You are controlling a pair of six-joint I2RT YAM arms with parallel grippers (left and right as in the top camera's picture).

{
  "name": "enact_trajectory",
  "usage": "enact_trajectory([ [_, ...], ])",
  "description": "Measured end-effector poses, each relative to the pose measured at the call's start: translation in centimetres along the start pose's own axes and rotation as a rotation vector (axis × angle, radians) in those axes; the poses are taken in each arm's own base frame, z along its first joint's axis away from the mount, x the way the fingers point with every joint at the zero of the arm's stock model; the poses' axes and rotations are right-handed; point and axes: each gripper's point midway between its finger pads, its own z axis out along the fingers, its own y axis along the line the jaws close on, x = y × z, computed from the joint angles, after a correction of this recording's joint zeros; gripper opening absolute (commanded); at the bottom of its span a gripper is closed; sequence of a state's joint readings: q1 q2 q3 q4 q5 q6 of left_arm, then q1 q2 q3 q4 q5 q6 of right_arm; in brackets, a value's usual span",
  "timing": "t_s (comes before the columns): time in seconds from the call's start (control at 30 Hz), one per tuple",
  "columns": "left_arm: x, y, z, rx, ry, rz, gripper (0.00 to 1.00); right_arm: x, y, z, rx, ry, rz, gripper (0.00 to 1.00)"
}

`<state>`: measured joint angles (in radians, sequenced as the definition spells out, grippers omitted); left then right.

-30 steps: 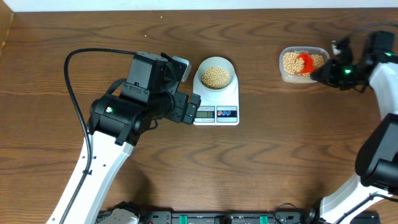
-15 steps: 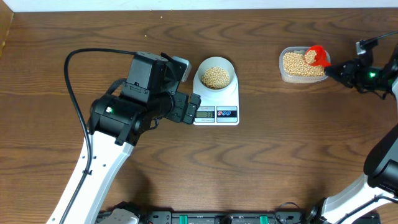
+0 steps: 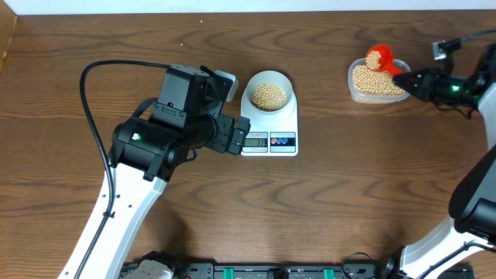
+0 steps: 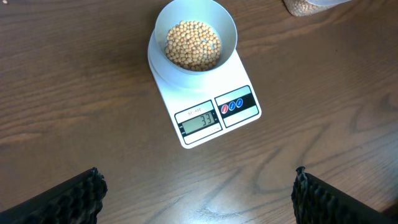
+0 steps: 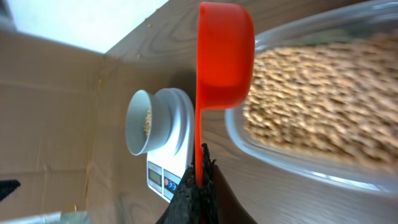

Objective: Scoop item into bowl and weigh 50g on scale
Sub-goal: 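Scoop more soybeans from the tub with the right gripper, then carry the scoop over the bowl on the scale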

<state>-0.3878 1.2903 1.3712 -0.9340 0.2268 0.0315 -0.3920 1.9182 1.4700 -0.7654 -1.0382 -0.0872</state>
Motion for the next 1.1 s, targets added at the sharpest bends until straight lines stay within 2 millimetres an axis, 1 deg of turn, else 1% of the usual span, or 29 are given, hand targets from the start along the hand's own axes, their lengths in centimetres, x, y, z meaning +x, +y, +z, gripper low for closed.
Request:
enact_trajectory([
  [0.13,0.0,0.0,0.0,0.0,0.0,0.0,0.98,0.4,1.5,1.7,-0.027,0.031,-0.038,0.01],
  [0.4,0.0,0.0,0.0,0.0,0.0,0.0,0.98,1.8,4.5,5.1,-0.078,0.105,-0.107,0.01],
  [0.67,0.0,0.0,0.0,0.0,0.0,0.0,0.98,2.9,8.3,8.9,-0.139,0.152,-0.22,0.01],
  [0.8,0.0,0.0,0.0,0.0,0.0,0.0,0.98,3.9,10.0,10.5,-0.166,0.188,-0.24,0.01],
  [1.0,0.0,0.0,0.0,0.0,0.0,0.0,0.98,5.6,11.9,12.3,-0.183,0.236,-0.269,0.01],
  [1.1,0.0,0.0,0.0,0.0,0.0,0.0,0.98,6.1,12.3,13.0,-0.176,0.251,-0.284,0.01],
])
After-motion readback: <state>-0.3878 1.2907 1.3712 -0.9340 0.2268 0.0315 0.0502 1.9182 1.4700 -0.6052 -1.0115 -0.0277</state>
